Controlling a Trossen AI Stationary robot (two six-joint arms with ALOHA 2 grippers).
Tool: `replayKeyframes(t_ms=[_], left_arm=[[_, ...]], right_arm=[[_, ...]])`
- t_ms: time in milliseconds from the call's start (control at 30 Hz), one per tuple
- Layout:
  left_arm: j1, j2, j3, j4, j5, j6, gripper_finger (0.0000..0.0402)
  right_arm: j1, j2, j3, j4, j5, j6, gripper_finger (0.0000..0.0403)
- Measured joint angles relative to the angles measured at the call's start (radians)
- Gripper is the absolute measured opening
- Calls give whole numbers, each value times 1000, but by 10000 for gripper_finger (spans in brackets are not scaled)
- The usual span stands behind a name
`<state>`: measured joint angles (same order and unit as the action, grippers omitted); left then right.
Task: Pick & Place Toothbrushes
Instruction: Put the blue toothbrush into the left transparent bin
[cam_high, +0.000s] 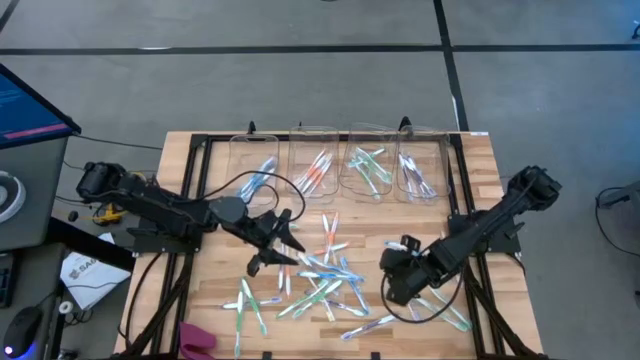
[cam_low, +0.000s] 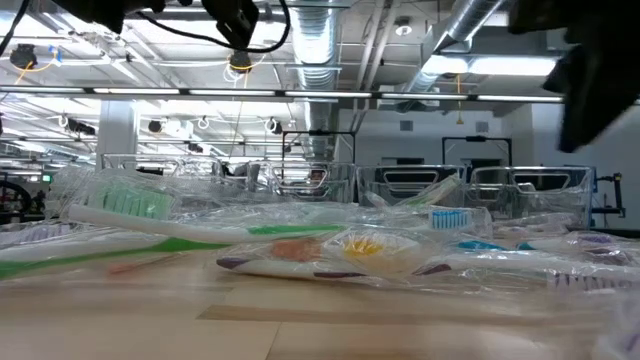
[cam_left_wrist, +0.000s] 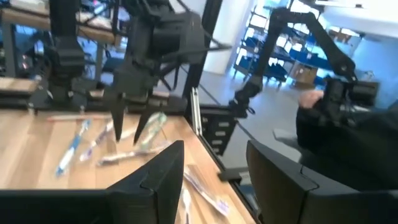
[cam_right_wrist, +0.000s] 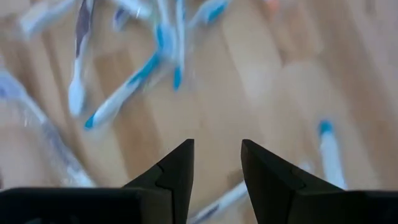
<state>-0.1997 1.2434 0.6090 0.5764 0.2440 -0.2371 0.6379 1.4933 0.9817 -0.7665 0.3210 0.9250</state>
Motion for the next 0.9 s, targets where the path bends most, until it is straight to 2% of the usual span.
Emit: replayKeyframes(t_ms=[133,333,433,700,900], left_arm=[[-16,0,0,-24,0,-3,167],[-34,0,0,-23,0,-3,167],[-36,0,0,-23,0,-3,167],[-36,0,0,-24,0,-3,167],[-36,1,0,-24,0,-3,167]], right_arm=[[45,0,0,-85,4,103,127],[44,0,0,-396,95,286,127],[32,0,0,-492,102,358,127],[16,0,-5,-497,101,272,127],[-19,-2,-108,-382,93,185,127]])
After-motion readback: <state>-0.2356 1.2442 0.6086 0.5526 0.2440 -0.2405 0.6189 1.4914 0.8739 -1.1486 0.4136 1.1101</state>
